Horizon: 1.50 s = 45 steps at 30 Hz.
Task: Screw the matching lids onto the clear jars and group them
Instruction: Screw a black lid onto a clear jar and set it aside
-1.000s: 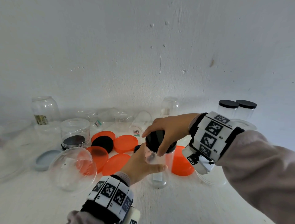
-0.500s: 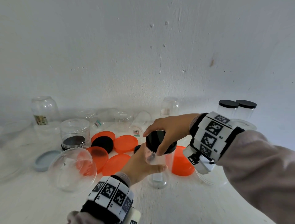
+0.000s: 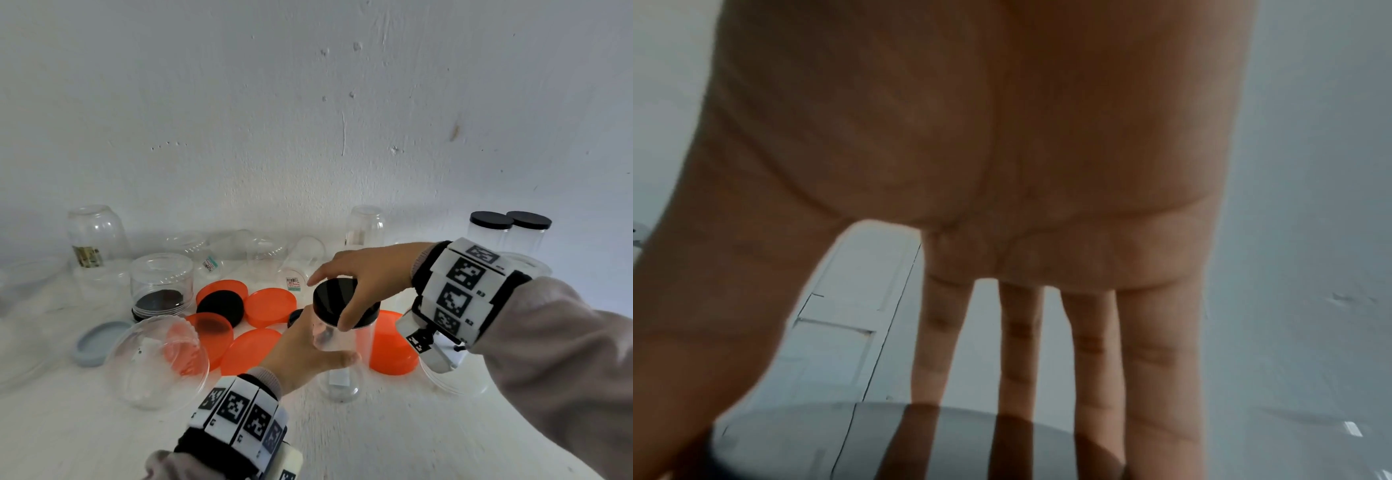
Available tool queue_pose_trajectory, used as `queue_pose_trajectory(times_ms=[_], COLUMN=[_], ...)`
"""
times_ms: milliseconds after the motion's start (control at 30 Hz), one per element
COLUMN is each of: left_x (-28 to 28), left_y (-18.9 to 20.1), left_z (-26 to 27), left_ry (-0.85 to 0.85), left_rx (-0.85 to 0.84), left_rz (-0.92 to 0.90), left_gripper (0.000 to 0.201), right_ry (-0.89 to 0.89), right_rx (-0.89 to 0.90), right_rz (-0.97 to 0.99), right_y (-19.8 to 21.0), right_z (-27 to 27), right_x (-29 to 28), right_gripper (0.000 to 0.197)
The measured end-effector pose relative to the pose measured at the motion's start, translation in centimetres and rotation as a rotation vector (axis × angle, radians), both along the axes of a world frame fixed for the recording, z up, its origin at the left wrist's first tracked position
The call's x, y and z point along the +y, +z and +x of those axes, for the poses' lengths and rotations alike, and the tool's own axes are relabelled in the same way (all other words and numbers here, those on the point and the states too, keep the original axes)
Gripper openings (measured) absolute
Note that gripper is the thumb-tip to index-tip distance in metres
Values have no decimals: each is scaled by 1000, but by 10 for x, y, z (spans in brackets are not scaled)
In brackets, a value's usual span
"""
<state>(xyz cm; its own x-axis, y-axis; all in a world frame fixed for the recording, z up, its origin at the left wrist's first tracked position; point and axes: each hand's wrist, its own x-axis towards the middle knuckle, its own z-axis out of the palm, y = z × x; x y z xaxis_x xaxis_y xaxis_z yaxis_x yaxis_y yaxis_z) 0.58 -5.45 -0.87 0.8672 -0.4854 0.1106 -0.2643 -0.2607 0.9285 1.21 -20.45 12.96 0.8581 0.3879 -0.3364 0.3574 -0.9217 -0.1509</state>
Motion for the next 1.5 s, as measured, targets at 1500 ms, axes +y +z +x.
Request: queue_pose_trajectory(times_ms=[1500], left_x=[-1], left_y=[0], left_z=[1], left_ry=[12], left_rx=[-12], left_rz=[11], left_gripper=[80], right_ry=[11], right_rx=[-38], right_rz=[39], right_y=[-5], right_z=[4], right_x=[-1], right_gripper=[64])
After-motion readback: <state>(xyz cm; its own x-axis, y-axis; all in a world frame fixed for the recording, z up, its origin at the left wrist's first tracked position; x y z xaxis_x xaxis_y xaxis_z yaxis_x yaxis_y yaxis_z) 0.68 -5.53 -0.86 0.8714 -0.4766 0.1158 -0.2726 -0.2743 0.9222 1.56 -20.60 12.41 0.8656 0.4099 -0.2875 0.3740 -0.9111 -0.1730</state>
